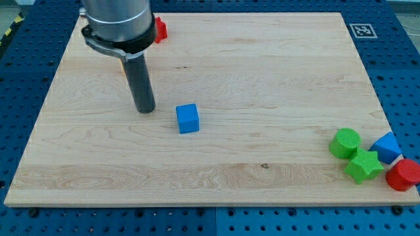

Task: Move the blue cube towards the group of blocks

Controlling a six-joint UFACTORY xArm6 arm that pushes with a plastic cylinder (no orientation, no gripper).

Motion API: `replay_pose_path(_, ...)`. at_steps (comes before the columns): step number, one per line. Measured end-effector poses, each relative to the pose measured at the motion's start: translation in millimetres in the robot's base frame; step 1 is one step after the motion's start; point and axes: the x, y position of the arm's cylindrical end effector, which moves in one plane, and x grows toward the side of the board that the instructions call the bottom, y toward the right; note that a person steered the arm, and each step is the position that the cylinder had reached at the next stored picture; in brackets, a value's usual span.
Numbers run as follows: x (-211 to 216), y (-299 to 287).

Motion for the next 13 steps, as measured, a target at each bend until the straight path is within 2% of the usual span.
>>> replay_pose_path(1,55.2,74.5)
replay_pose_path(2,69.0,101.6)
replay_pose_path(3,45.6,101.3)
replay_pose_path(5,-3.8,25.1)
replay_pose_path(6,-6.4,71.8)
replay_pose_path(7,14.8,149.4)
replay_pose_path(8,5.2,155.1)
replay_pose_path(9,-21.6,161.7)
replay_pose_path(10,-21.5,221.3)
replay_pose_path(12,-21.2,237.4)
replay_pose_path(13,-10.7,300.3)
